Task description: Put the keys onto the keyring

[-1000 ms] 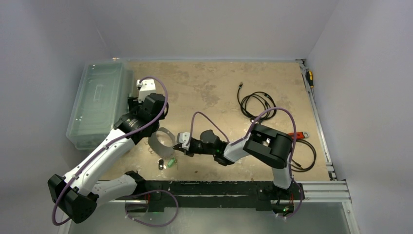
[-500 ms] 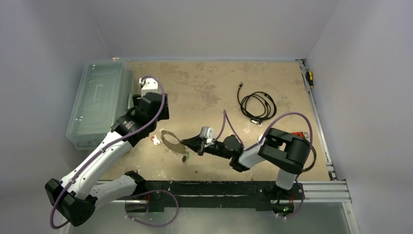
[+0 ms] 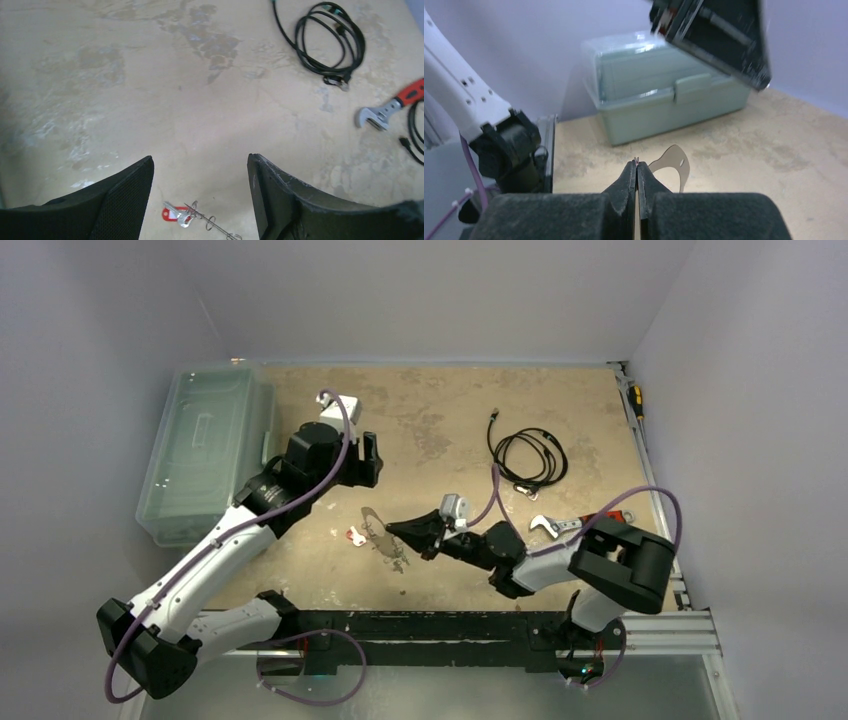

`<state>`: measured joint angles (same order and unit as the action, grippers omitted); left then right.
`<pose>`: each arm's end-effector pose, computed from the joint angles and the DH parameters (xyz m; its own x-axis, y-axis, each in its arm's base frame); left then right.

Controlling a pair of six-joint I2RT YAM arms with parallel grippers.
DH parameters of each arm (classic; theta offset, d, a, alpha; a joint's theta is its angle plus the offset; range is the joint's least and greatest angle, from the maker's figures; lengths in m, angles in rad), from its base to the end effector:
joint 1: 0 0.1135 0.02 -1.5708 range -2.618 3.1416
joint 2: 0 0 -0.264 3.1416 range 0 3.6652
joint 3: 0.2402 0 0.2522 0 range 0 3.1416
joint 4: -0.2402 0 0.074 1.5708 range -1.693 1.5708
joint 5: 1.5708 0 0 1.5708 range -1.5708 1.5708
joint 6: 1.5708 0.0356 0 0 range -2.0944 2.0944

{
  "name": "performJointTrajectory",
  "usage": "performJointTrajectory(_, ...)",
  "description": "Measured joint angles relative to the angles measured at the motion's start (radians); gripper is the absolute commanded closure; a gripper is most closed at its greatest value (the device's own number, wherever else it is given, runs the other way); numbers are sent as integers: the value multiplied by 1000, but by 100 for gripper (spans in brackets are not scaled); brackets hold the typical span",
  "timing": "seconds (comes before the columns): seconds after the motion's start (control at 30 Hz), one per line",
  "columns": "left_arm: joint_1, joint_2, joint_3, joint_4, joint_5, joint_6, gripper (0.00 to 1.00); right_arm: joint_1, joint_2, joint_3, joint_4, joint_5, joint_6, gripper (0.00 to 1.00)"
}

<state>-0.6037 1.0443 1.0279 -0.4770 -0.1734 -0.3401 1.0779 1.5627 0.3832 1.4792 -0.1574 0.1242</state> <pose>0.1923 -0.1251 0.3461 -0.5124 -0.0458 -0.8575 0.2792 0.9355 -0.2168 0.1233 0.2414 0.2062 0.0221 0.2996 -0.9538 -0.9510 0.3006 0.0724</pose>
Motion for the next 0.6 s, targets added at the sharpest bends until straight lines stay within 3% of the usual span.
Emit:
performJointTrajectory(0.23, 0, -2, -1, 121, 272, 23, 36, -4, -241, -21, 5, 132, 18, 100)
performJointTrajectory(0.6, 0, -32, -3, 319, 585, 18, 38, -6, -525, -21, -74, 400, 87, 100)
